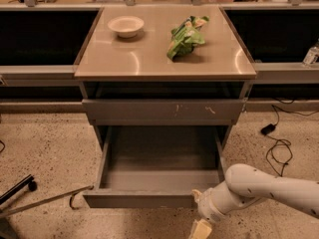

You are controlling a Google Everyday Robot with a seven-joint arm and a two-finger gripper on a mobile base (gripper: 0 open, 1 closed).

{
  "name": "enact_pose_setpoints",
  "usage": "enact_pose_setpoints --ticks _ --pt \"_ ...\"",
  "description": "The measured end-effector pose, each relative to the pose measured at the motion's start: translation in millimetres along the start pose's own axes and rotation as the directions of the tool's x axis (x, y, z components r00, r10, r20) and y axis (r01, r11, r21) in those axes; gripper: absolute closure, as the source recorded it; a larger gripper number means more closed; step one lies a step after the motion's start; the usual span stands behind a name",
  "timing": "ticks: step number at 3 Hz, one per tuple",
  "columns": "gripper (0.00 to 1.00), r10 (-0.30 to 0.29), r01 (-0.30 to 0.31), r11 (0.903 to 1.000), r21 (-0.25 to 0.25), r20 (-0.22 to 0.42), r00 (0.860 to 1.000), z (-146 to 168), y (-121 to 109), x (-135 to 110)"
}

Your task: Close middle drawer

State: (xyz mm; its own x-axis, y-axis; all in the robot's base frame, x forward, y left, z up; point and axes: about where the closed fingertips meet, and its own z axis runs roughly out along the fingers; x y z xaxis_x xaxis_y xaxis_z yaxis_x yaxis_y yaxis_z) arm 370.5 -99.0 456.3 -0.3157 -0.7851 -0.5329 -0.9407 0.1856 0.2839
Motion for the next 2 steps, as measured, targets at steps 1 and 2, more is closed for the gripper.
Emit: enact_pose_setpoints --ticks 1,2 --pt "0.0 0.0 0.0 1.0 0.0 0.0 1.0 -1 1 -1" --pt "0.0 -0.006 0.006 0.9989 -0.047 0.01 1.0 19 0 0"
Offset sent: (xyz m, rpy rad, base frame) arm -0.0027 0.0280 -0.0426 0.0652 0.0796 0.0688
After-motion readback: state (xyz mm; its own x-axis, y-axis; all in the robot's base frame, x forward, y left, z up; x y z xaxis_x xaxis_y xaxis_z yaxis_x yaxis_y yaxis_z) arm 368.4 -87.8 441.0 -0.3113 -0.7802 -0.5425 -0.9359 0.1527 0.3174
